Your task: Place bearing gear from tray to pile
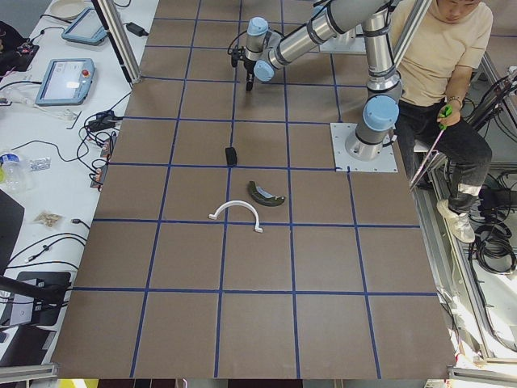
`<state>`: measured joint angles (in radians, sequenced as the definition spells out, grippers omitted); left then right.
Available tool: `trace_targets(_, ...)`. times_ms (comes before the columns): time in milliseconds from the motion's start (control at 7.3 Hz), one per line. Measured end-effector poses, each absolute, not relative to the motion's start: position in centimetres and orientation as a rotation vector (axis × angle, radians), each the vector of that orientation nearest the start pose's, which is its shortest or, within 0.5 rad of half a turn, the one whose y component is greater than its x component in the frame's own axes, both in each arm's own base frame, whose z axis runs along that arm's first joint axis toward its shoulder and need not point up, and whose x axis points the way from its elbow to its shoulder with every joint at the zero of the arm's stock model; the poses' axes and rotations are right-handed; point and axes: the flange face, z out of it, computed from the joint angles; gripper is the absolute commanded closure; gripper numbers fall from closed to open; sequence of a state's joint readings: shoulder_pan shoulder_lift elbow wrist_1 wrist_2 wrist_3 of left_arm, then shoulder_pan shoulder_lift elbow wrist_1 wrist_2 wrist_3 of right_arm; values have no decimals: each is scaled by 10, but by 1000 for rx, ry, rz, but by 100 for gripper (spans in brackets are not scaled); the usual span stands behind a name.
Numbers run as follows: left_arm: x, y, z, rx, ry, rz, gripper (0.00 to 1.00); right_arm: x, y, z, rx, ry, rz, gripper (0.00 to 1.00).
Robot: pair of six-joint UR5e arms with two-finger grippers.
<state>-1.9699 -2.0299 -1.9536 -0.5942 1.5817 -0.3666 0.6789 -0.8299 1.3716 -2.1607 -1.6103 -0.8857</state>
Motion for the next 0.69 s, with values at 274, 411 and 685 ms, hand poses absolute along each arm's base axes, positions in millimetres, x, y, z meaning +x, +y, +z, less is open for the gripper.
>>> trace_targets(274, -339, -466, 166, 50, 3171, -205, 96, -485, -557, 180, 19, 3202, 0, 100)
trace_targets(411, -338, -466, 170, 48, 3169, -213, 96, -484, -557, 181, 19, 3201, 2, 100)
trace_targets(685, -329, -471, 195, 28, 3127, -297, 97, -483, -556, 181, 18, 3195, 13, 100)
